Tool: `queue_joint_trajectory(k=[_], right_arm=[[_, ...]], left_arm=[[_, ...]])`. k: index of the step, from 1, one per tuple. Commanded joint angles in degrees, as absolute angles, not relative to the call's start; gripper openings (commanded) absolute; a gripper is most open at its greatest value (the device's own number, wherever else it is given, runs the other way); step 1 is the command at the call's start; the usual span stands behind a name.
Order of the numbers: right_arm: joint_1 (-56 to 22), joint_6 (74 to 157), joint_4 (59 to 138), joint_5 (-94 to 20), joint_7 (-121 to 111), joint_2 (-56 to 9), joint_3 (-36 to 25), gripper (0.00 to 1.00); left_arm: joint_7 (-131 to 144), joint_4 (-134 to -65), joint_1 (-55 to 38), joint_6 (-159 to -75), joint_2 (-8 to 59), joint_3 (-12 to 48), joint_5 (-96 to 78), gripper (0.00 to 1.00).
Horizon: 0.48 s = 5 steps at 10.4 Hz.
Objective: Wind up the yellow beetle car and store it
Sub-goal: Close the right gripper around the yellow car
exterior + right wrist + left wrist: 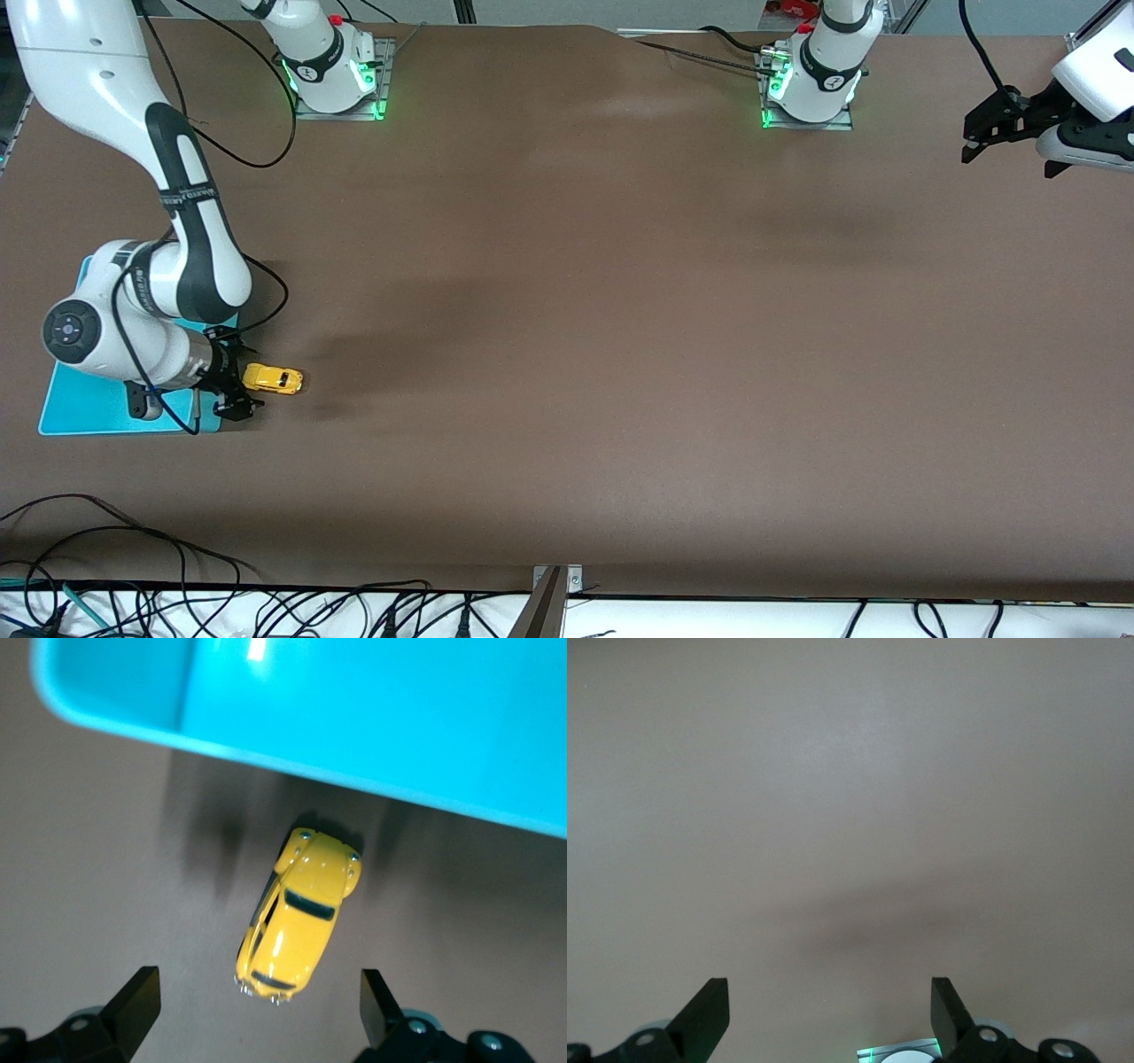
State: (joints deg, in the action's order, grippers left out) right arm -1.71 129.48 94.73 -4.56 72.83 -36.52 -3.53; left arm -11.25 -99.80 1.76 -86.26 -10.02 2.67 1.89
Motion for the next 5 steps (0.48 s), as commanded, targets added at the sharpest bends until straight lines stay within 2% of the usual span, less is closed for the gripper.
queue_joint_trajectory(k=[1, 5], right_arm=[[-1.3, 135.8, 98.7, -5.4, 79.8, -35.9, -3.4, 1.0], [-1.6, 138.4, 102.1, -5.1, 80.9, -37.0, -3.4, 0.99]], left_arm=[[-10.3, -97.7, 2.0, -83.9, -9.1, 2.9, 2.8, 1.0], [-6.0, -98.0, 3.1, -83.8, -8.8, 2.5, 2.3, 1.0]])
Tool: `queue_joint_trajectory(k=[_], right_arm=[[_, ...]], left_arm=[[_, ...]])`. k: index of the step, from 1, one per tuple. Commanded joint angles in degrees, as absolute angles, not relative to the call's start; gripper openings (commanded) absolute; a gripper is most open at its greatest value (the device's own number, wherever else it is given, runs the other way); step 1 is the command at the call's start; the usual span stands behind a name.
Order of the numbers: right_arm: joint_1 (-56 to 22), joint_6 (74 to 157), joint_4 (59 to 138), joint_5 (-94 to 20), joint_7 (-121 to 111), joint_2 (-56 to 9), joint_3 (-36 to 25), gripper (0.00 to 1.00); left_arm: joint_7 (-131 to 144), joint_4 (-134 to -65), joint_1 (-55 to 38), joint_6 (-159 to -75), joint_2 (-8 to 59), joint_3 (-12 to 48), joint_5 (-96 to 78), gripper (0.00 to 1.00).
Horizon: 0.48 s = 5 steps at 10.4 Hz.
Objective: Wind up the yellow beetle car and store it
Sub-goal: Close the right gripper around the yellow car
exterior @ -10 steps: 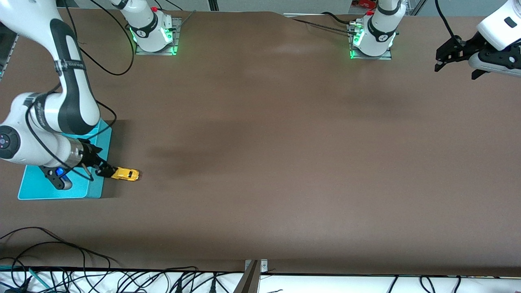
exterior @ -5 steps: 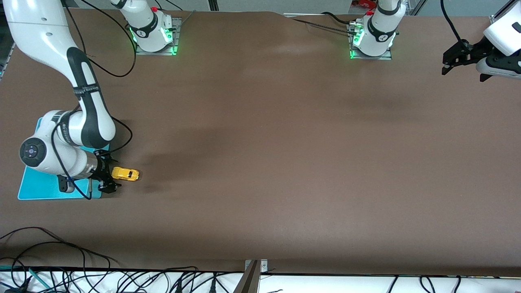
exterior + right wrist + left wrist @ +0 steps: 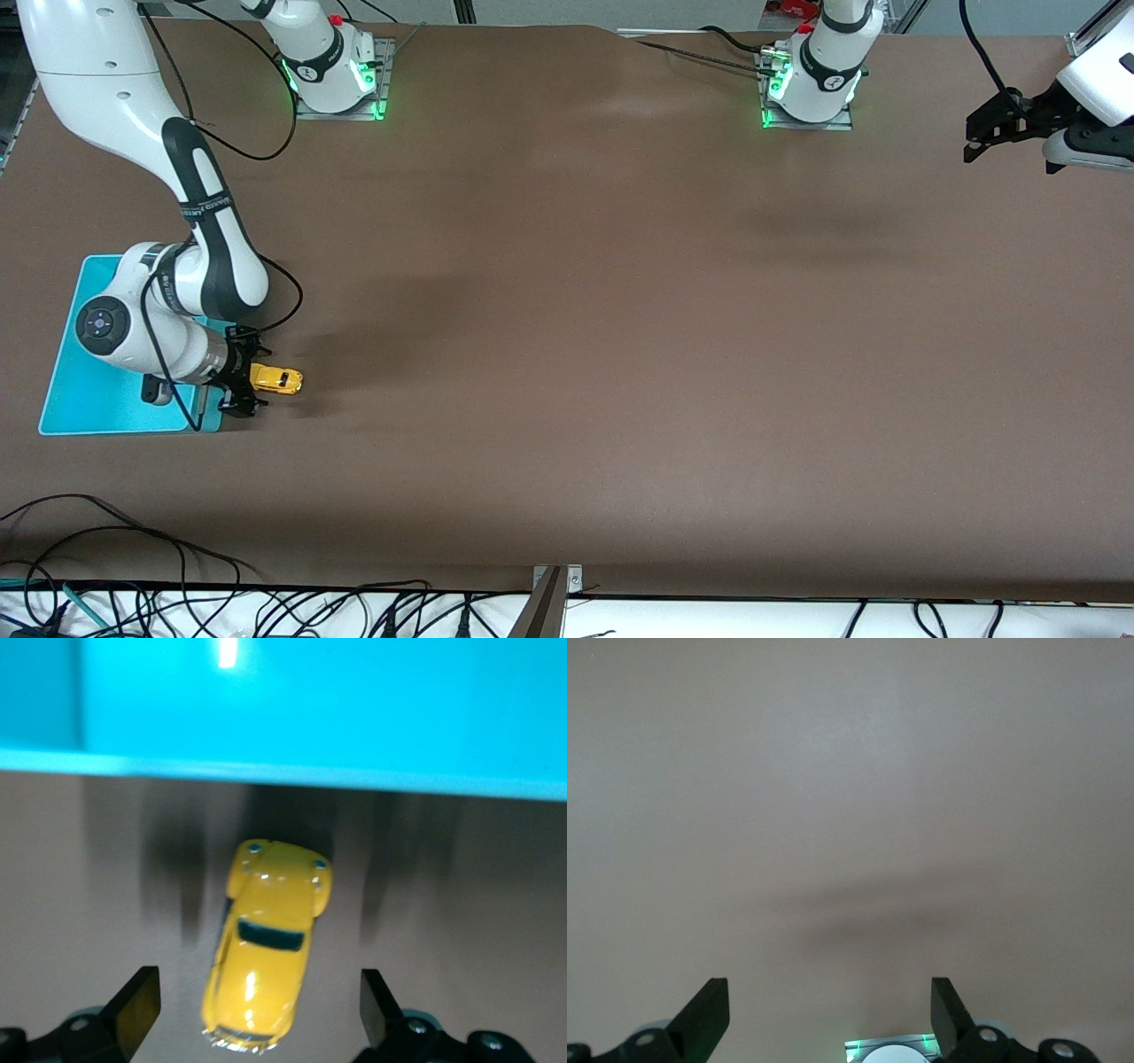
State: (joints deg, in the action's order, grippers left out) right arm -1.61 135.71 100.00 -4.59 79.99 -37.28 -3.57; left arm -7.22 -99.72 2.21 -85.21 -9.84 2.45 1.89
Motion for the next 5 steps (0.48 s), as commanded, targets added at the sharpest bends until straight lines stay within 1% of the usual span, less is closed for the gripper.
queue_joint_trajectory(k=[1, 2, 3, 4, 5], right_arm=[[-1.5, 138.5, 102.2, -5.2, 81.1, -36.9, -3.4, 0.71], [-1.5, 138.3, 102.2, -5.2, 81.4, -36.9, -3.4, 0.33], [-1.5, 138.2, 102.1, -5.2, 81.4, -36.8, -3.5, 0.11], [-1.6, 138.1, 102.0, -5.2, 81.4, -36.6, -3.5, 0.03], [-1.7, 138.0, 101.6, -5.2, 81.4, -36.0, -3.5, 0.02]], left_arm=[[-5.9, -98.0, 3.2, -83.3, -8.7, 2.5, 2.3, 1.0], [-5.8, -98.0, 3.3, -83.2, -8.7, 2.5, 2.2, 1.0], [-4.9, -98.0, 3.4, -83.1, -8.7, 2.5, 2.2, 1.0], [-2.3, -98.1, 3.4, -82.5, -8.7, 2.5, 2.2, 1.0], [-1.1, -98.1, 3.4, -82.4, -8.7, 2.6, 2.2, 1.0]])
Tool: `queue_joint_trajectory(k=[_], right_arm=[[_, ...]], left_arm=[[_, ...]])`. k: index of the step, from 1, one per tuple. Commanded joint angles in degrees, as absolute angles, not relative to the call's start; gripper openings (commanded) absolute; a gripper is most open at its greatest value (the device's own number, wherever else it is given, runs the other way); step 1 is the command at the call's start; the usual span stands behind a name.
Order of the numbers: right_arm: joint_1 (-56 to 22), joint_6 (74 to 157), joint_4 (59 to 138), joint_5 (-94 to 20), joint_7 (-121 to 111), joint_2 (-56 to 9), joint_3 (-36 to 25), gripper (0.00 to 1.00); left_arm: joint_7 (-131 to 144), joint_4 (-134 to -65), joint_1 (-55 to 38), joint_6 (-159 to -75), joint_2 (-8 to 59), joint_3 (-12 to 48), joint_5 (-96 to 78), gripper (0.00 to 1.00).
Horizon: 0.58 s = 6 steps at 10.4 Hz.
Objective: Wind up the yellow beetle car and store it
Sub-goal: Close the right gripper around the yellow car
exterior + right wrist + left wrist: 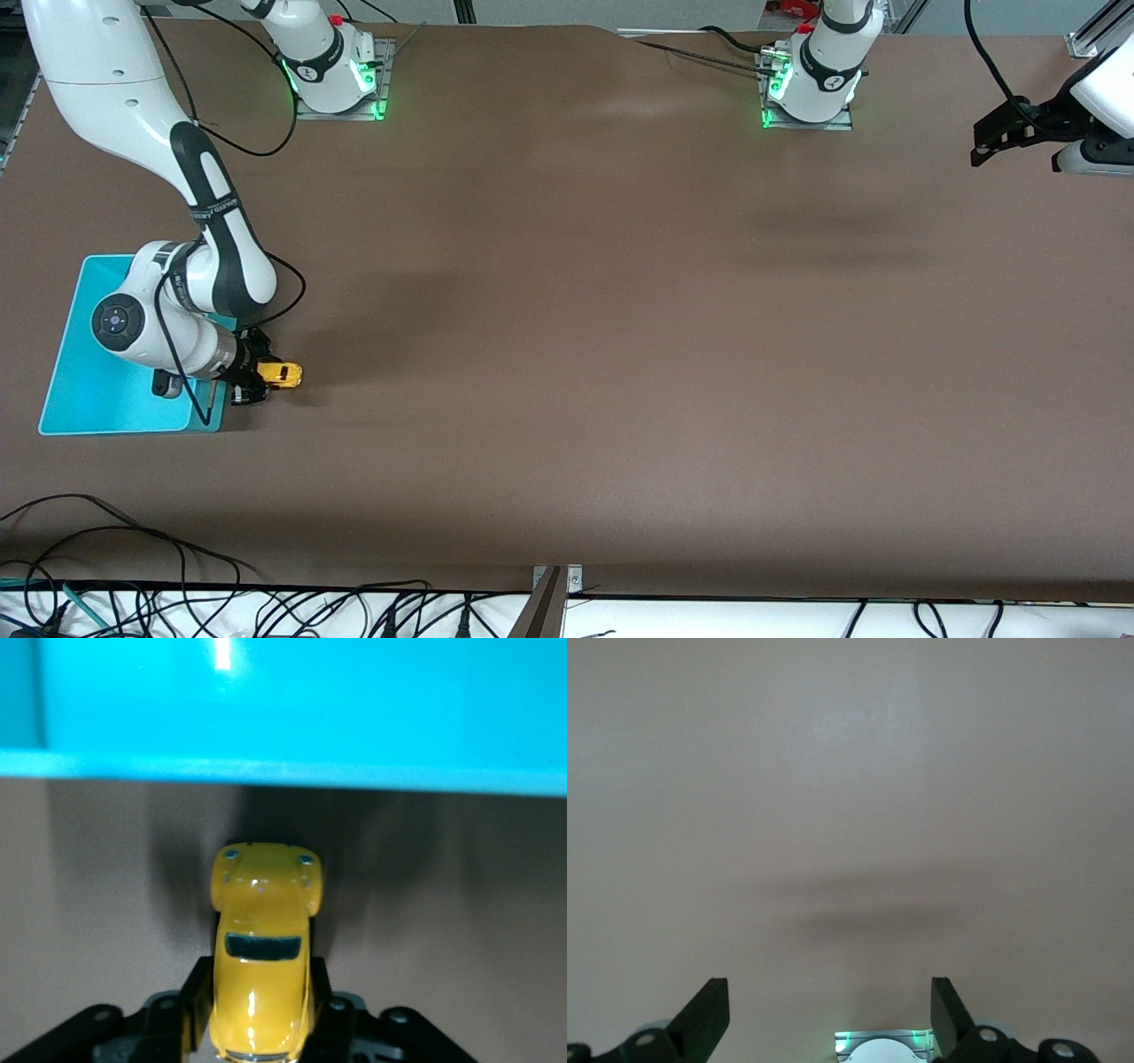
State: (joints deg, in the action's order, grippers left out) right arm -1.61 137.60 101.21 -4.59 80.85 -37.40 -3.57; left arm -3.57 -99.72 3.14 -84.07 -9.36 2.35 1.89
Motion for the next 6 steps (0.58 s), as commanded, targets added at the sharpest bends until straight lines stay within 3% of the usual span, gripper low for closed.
queue_joint_trajectory(k=[1, 3, 6], right_arm=[[-1.7, 137.4, 101.4, -5.1, 81.4, -34.8, -3.5, 0.02], [-1.7, 132.2, 100.5, -5.1, 81.4, -29.6, -3.7, 0.03], [-1.8, 115.6, 93.6, -3.9, 81.2, -26.6, -7.6, 0.03]], left_arm=[[-1.0, -98.0, 3.3, -82.4, -8.8, 2.7, 2.2, 1.0], [-1.0, -98.0, 3.4, -82.3, -8.8, 2.7, 2.2, 1.0], [-1.0, -97.9, 3.3, -82.2, -8.8, 2.7, 2.2, 1.0]])
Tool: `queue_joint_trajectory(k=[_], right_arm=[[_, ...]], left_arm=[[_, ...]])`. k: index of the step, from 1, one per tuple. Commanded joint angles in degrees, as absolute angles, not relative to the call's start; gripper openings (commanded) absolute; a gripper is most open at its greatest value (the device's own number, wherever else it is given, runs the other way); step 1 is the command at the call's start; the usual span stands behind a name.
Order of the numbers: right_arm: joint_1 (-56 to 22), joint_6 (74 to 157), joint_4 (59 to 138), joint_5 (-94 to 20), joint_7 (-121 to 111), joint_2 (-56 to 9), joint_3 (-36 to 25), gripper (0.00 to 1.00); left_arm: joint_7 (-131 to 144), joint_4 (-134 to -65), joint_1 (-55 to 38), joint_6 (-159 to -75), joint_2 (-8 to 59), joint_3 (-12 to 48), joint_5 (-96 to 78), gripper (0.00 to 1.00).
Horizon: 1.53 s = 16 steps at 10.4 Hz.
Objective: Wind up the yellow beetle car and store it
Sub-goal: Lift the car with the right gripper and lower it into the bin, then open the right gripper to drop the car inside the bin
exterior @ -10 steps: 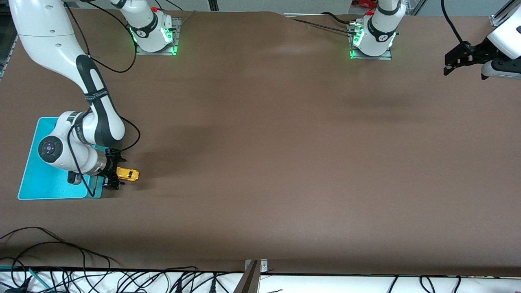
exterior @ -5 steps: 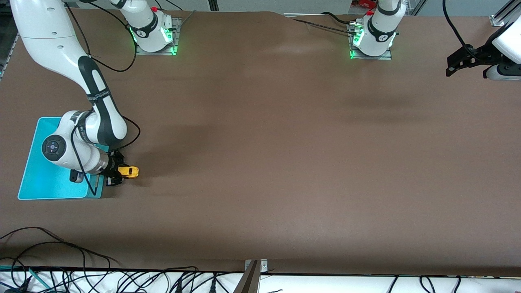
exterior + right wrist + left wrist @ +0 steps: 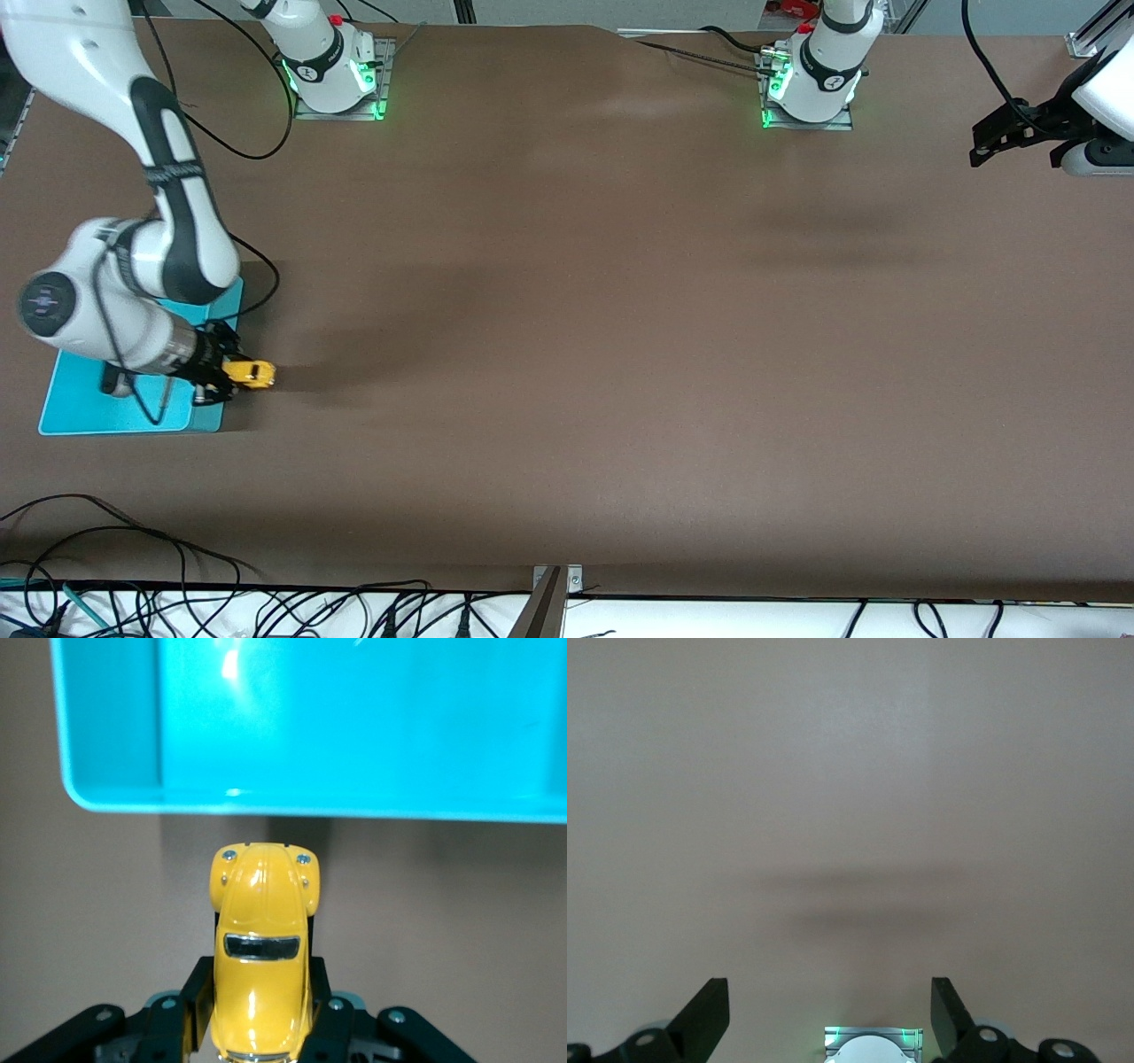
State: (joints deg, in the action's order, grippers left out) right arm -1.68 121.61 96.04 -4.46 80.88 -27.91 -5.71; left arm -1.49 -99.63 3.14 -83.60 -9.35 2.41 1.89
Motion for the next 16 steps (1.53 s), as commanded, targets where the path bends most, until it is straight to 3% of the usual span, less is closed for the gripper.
queue_joint_trajectory(k=[1, 4, 8, 11, 12, 13, 15, 16], right_arm=[[-1.7, 113.6, 93.5, -3.6, 80.3, -25.4, -9.7, 0.03], [-0.4, 110.6, 94.5, -4.0, 72.5, -26.1, -17.1, 0.03], [2.5, 116.4, 95.1, -4.5, 71.5, -36.2, -17.2, 0.03], [2.4, 119.8, 96.5, -4.6, 71.5, -37.9, -17.1, 0.05], [2.2, 120.0, 96.5, -4.6, 71.6, -38.0, -17.1, 0.49], [1.5, 119.3, 96.3, -4.2, 72.0, -37.5, -17.2, 0.99], [1.4, 116.6, 95.8, -3.3, 70.6, -34.7, -17.3, 1.0], [1.4, 111.4, 95.1, -2.2, 67.9, -31.5, -17.3, 1.0]], left_arm=[[-0.9, -97.9, 3.3, -82.3, -8.8, 2.9, 2.2, 1.0], [-1.0, -97.8, 3.2, -82.2, -8.8, 3.1, 2.1, 1.0], [-1.0, -97.7, 2.7, -82.2, -8.8, 3.1, 2.2, 1.0], [-1.0, -97.7, 2.7, -82.2, -8.8, 3.1, 2.1, 1.0], [-1.0, -97.7, 2.7, -82.2, -8.8, 3.1, 2.2, 1.0], [-1.0, -97.7, 2.6, -82.3, -8.8, 3.1, 2.2, 1.0], [-1.0, -97.7, 2.6, -82.3, -8.8, 3.1, 2.2, 1.0], [-1.0, -97.6, 2.6, -82.2, -8.8, 3.2, 2.2, 1.0]])
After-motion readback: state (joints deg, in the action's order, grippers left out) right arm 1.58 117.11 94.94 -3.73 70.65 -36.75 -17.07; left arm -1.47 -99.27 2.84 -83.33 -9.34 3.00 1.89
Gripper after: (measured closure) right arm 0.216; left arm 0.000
